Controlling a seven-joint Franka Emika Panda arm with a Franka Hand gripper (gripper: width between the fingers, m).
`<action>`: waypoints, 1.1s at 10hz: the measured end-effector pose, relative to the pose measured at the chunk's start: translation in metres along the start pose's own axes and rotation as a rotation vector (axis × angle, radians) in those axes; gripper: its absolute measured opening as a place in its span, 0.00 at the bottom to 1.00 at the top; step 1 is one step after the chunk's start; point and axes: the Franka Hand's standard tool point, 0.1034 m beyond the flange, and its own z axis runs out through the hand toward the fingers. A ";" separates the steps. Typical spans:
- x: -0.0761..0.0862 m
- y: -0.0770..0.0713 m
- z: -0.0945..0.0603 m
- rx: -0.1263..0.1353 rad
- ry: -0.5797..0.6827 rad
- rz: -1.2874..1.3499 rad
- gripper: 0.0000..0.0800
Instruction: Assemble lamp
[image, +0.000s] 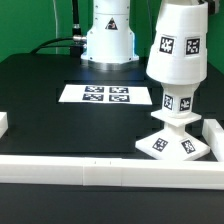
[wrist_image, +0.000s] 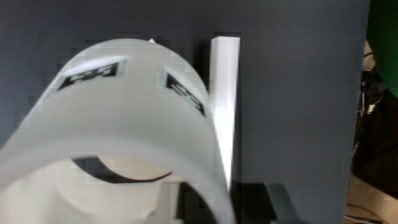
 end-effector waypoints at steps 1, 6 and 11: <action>0.001 0.000 0.004 0.000 -0.001 0.003 0.06; 0.008 0.005 0.021 -0.002 0.003 -0.008 0.06; 0.005 0.002 0.011 -0.004 0.010 -0.011 0.64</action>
Offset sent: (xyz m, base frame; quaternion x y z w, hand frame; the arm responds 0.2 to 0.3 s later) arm 0.0165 -0.0039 -0.0172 -0.0100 0.0274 -0.0154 0.9995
